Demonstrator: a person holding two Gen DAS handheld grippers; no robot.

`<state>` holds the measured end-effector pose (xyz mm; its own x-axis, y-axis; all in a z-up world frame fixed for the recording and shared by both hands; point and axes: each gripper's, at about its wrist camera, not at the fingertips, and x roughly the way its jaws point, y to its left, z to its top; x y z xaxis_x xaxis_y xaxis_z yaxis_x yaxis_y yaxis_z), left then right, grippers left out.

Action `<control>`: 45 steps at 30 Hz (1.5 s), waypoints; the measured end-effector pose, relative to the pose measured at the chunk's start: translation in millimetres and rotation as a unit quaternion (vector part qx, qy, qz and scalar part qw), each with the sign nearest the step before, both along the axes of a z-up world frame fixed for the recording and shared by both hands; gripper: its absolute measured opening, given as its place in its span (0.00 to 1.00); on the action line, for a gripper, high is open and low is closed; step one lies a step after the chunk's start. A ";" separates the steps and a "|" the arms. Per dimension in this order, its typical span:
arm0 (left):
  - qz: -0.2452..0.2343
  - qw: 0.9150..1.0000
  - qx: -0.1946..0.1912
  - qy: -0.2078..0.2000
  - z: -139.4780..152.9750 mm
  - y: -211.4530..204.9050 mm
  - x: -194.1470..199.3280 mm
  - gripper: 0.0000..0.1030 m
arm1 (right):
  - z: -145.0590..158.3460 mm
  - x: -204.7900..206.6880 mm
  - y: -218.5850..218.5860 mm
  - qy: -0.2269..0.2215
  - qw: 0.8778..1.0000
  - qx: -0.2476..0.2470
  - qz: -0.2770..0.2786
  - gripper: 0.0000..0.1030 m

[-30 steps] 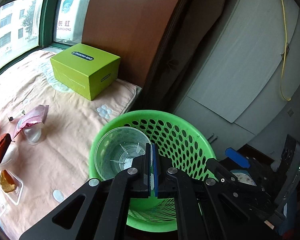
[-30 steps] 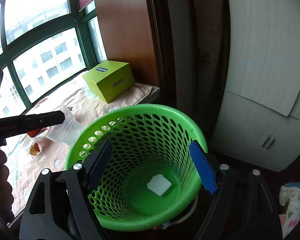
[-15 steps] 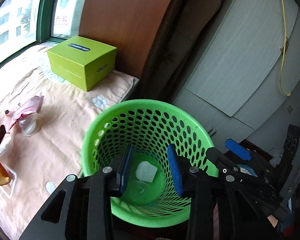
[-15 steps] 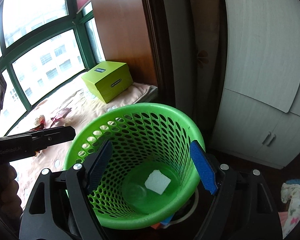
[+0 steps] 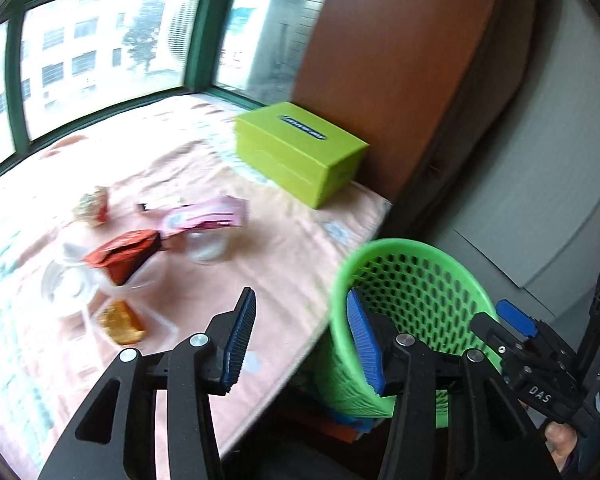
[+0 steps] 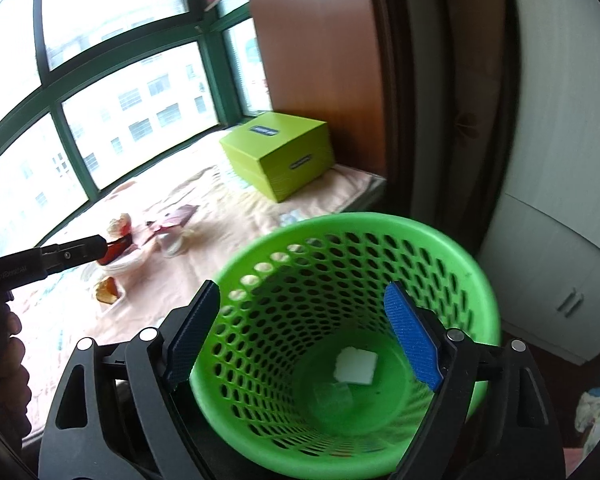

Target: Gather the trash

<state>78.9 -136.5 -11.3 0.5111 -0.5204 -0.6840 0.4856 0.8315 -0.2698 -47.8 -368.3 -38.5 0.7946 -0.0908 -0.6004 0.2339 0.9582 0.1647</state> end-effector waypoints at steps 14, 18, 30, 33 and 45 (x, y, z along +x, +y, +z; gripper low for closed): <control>0.149 0.989 -0.001 0.013 -17.3 128.1 26.9 0.49 | 14.7 73.7 80.6 -0.003 0.993 0.016 0.117 0.89; 0.177 0.984 -0.006 0.021 -25.7 153.9 28.3 0.49 | 16.4 98.7 106.7 0.010 0.987 0.032 0.155 0.89; 0.210 0.977 -0.014 0.039 -48.5 195.8 27.4 0.55 | 11.1 169.4 180.6 0.039 0.970 0.036 0.238 0.90; 0.222 0.974 -0.017 0.043 -52.3 208.0 27.8 0.57 | 3.2 182.8 192.0 0.044 0.966 0.023 0.255 0.92; 0.243 0.968 -0.017 0.063 -70.5 231.5 32.8 0.66 | -41.7 236.4 211.2 0.102 0.949 -0.007 0.298 0.95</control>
